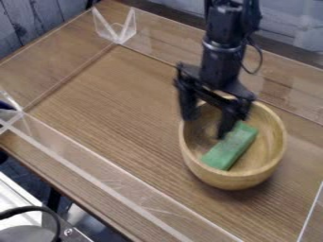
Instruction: Remove the green block from inside the brown bowl and put it on the table
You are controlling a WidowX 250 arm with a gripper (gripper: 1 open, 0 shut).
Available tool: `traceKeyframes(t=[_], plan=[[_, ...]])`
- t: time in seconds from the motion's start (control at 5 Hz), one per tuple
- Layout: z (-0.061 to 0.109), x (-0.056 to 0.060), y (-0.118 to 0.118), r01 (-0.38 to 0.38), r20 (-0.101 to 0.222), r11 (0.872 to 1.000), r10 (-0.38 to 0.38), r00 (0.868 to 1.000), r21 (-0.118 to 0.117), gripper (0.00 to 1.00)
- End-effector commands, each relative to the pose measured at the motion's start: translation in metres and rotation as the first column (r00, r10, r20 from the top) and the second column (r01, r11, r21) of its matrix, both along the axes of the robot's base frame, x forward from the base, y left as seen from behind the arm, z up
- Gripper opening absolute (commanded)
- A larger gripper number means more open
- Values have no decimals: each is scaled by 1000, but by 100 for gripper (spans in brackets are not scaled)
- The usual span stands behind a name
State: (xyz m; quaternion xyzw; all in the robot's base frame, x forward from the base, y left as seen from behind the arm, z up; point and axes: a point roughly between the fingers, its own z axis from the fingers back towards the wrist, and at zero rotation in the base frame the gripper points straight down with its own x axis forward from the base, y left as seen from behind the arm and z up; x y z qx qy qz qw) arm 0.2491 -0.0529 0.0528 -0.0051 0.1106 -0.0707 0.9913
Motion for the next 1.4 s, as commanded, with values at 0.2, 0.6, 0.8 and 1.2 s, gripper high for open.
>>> traceKeyframes(t=[0.2, 0.6, 0.8, 1.2], plan=[[-10, 10, -17, 35, 43, 999, -35, 998, -6, 100], [-14, 16, -19, 28, 111, 996, -19, 994, -79, 0], [-10, 19, -23, 35, 148, 993, -18, 989, -110, 0], [-15, 10, -17, 8, 141, 990, 12, 990, -140, 0]])
